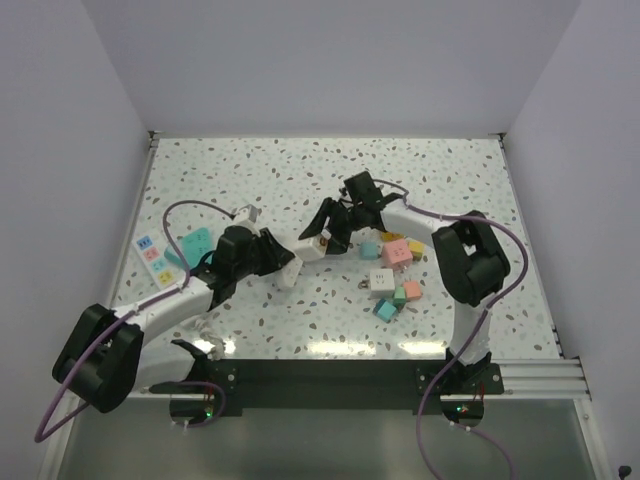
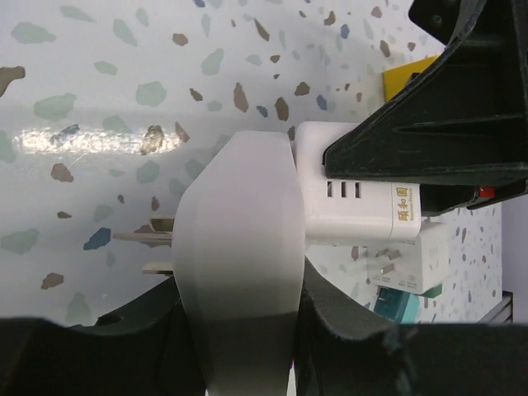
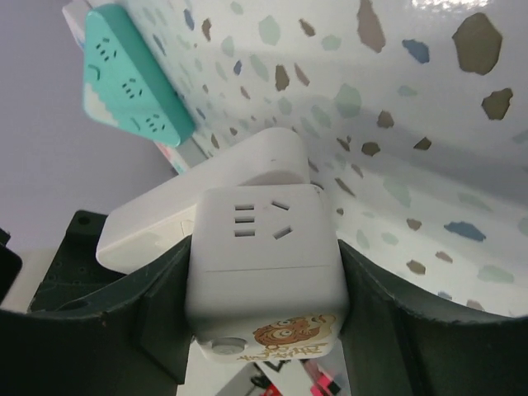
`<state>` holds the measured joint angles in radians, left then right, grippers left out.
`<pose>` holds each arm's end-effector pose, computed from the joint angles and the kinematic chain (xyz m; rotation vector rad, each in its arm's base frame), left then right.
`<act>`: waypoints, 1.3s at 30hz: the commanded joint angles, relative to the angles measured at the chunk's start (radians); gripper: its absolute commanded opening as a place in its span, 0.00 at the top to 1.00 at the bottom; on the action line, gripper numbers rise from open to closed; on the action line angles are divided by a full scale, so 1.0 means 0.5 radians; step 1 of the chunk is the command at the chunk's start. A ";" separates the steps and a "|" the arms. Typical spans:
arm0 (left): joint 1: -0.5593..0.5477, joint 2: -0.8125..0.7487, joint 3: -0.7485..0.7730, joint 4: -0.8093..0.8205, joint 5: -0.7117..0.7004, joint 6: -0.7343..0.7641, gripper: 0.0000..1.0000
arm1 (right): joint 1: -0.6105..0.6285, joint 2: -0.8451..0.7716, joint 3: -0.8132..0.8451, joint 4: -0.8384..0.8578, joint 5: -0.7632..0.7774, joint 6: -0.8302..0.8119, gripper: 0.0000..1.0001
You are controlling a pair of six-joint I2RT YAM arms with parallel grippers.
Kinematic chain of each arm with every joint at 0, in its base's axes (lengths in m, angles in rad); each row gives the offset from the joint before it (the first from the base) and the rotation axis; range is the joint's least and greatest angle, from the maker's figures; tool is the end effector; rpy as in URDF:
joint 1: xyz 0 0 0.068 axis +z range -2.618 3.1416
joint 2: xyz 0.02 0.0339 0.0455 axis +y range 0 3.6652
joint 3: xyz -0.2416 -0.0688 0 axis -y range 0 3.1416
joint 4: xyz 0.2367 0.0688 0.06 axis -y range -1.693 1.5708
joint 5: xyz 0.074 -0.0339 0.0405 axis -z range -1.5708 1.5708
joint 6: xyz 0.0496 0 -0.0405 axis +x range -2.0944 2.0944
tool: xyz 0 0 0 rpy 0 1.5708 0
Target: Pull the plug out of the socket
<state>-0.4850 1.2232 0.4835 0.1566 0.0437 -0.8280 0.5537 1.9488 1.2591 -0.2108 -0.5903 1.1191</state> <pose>0.2256 -0.1213 0.1574 -0.3604 2.2367 -0.7836 0.3270 0.2346 0.1434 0.5009 2.7972 1.3063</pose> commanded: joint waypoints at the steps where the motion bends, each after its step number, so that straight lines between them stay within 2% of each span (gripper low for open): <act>1: 0.077 -0.044 0.033 -0.310 -0.590 0.131 1.00 | -0.138 -0.198 0.200 -0.841 -0.341 -0.669 1.00; 3: 0.077 -0.053 0.033 -0.310 -0.621 0.147 1.00 | -0.172 -0.198 0.237 -0.983 -0.417 -0.841 1.00; 6: 0.077 -0.060 0.048 -0.384 -0.652 0.147 1.00 | -0.227 -0.213 0.210 -1.024 -0.525 -0.897 1.00; 11: 0.077 -0.035 0.104 -0.445 -0.692 0.107 1.00 | -0.288 -0.375 0.026 -0.751 -0.534 -0.677 1.00; 12: 0.077 -0.038 0.128 -0.448 -0.701 0.107 1.00 | -0.297 -0.448 -0.057 -0.614 -0.531 -0.543 1.00; 17: 0.077 -0.032 0.235 -0.562 -0.759 0.070 1.00 | -0.356 -0.547 -0.238 -0.432 -0.397 -0.254 1.00; 18: 0.077 -0.026 0.263 -0.565 -0.762 0.064 1.00 | -0.341 -0.550 -0.266 -0.292 -0.390 -0.141 1.00; 22: 0.077 0.066 0.343 -0.549 -0.726 0.061 1.00 | -0.264 -0.413 -0.196 -0.235 -0.317 -0.133 1.00; 25: 0.074 0.128 0.389 -0.549 -0.750 0.070 1.00 | -0.267 -0.302 -0.119 -0.204 -0.451 -0.167 1.00; 31: 0.077 0.131 0.380 -0.583 -0.903 0.205 1.00 | -0.414 -0.293 0.096 -0.808 -0.724 -0.728 1.00; 32: 0.080 0.125 0.371 -0.589 -0.925 0.232 1.00 | -0.447 -0.302 0.144 -1.040 -0.746 -0.935 1.00; 34: 0.080 0.103 0.358 -0.589 -0.962 0.263 1.00 | -0.530 -0.311 0.188 -1.243 -0.770 -1.117 1.00; 39: 0.099 0.112 0.355 -0.604 -0.992 0.328 1.00 | -0.558 -0.382 0.114 -1.259 -0.835 -1.152 1.00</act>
<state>-0.5526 1.2652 0.6857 0.0853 0.0841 -0.7631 0.3508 1.8500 1.3418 -0.5423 -0.8860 0.7906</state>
